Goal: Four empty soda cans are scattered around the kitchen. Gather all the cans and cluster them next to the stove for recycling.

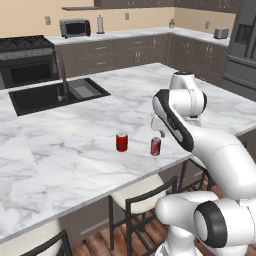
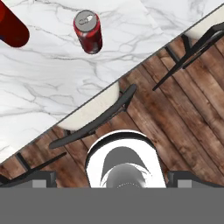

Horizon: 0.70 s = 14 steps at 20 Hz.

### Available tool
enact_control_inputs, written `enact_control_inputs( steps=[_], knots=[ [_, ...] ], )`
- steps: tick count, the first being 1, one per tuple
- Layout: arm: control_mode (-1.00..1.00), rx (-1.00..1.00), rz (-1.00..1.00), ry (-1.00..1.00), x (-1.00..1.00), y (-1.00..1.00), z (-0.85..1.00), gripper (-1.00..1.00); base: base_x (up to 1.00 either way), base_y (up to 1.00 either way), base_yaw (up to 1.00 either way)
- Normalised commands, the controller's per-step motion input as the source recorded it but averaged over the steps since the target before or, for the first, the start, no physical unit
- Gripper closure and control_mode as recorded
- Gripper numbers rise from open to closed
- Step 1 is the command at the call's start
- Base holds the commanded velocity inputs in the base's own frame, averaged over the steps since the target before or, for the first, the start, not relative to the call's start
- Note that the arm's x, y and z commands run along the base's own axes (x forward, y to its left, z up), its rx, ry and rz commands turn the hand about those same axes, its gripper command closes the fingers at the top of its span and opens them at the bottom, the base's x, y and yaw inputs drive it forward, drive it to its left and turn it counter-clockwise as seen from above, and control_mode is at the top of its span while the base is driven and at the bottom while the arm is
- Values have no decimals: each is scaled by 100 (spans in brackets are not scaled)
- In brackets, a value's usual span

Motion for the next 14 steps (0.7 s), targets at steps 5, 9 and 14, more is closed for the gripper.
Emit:
enact_control_inputs(
  steps=[5, 9, 14],
  knots=[
    [100, 0, 0, 0, 0, 0, 0, -100, 0, 0, 0],
    [-100, 0, 2, 0, 18, -1, -2, -100, 7, 0, 0],
    [-100, 6, 11, 0, 66, -2, -11, -100, 0, 0, 0]
  ],
)
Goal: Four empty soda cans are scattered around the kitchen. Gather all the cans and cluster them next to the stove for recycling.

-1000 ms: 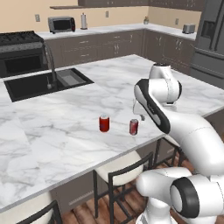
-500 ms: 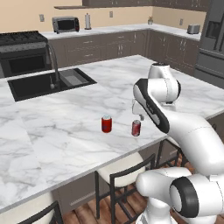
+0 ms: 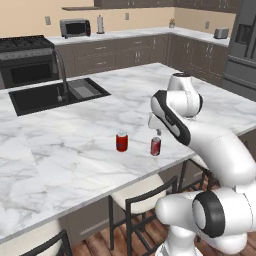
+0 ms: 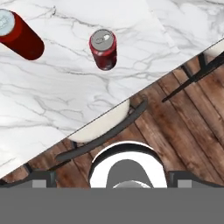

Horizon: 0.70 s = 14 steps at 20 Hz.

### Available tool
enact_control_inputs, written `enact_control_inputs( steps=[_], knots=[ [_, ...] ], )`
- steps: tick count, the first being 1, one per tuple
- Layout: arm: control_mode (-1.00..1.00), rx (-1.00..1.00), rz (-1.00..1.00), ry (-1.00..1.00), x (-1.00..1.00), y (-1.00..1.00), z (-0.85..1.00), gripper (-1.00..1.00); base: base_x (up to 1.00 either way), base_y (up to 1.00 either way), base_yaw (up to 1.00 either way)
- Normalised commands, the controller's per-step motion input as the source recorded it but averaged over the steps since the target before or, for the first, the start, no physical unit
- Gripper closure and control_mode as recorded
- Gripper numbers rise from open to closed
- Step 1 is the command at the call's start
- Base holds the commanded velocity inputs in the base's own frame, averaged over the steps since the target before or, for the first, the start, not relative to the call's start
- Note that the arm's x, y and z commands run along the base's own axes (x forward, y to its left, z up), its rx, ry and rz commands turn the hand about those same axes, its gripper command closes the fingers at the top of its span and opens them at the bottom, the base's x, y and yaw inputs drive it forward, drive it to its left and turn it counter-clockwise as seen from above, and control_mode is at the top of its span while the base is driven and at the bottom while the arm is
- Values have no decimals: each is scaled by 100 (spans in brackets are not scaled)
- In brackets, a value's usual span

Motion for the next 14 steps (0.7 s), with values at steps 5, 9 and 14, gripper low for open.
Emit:
enact_control_inputs(
  steps=[5, 9, 14],
  knots=[
    [-100, 5, 15, 0, 74, -6, -17, -100, 0, 0, 0],
    [-100, 0, 6, 0, 65, -21, -30, -100, 0, 0, 0],
    [-100, -2, 0, -1, 65, -2, -34, -100, 0, 0, 0]
  ],
)
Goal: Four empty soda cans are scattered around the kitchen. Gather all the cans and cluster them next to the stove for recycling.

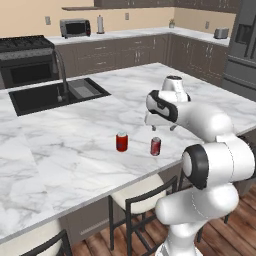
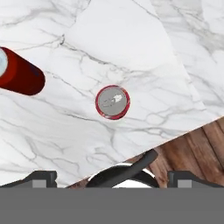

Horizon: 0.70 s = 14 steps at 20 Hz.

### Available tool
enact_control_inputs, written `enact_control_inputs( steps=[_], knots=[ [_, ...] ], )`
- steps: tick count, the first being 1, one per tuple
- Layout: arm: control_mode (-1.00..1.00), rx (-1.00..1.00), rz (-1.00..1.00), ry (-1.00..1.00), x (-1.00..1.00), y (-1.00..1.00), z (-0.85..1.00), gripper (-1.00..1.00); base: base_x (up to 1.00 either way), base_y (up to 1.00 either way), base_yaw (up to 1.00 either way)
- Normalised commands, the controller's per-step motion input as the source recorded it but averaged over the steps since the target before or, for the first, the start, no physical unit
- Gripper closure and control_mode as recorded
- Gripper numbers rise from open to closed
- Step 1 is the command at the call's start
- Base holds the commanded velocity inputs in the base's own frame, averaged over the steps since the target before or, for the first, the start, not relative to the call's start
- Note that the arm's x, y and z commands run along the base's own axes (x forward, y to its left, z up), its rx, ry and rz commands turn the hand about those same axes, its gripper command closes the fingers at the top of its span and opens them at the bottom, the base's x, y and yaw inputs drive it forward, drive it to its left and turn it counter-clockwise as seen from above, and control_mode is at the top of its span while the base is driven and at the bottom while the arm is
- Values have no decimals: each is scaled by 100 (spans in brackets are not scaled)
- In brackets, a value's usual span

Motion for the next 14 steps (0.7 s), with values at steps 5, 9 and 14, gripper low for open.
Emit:
enact_control_inputs(
  steps=[5, 9, 14],
  knots=[
    [-100, 0, 0, -3, 48, 0, -18, -100, 0, 0, 0],
    [-100, 0, 1, 0, 19, 0, -11, -100, 0, 0, 0],
    [-100, -1, 2, -6, 41, -2, -31, -100, 0, 0, 0]
  ],
)
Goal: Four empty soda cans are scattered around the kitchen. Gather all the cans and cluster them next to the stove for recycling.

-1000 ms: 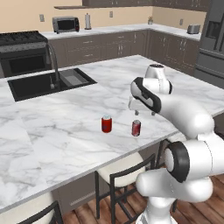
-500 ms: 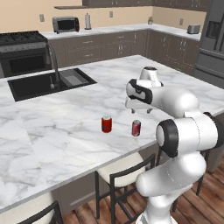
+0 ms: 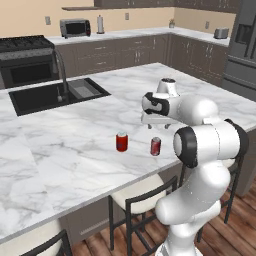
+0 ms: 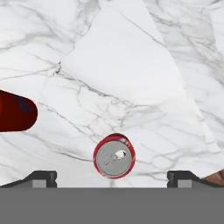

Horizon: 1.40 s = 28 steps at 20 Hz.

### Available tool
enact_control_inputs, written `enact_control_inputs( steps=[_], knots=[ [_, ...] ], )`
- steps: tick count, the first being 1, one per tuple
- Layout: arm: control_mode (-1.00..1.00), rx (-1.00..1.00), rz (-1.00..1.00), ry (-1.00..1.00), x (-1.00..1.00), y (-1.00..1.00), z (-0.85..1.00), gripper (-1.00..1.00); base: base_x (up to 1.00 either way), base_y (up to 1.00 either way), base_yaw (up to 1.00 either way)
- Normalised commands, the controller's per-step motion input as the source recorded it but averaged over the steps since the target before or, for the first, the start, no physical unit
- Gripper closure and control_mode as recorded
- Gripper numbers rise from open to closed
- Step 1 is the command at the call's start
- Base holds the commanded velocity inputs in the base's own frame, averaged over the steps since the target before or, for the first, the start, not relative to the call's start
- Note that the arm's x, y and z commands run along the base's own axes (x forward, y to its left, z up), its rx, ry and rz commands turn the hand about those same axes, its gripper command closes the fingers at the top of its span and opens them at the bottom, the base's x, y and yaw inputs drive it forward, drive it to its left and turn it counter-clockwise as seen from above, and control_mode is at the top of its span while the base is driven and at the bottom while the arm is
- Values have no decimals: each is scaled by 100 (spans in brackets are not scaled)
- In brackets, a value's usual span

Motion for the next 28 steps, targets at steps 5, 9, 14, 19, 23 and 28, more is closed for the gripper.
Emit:
enact_control_inputs(
  steps=[5, 9, 14, 19, 23, 28],
  knots=[
    [-100, -3, 0, 1, 0, 0, -20, -100, 0, 0, 0],
    [-100, -1, 0, 1, -13, 0, -6, -100, 0, 0, 0],
    [-100, 0, -1, 0, -20, 0, -4, -100, 0, 0, 0],
    [-100, 0, -1, 0, -14, 0, -9, -100, 0, 0, 0],
    [-100, 0, -1, 0, -2, 0, -11, -100, 0, 0, 0],
    [-100, 0, 0, 0, 0, 0, -18, -100, 0, 0, 0]
  ],
)
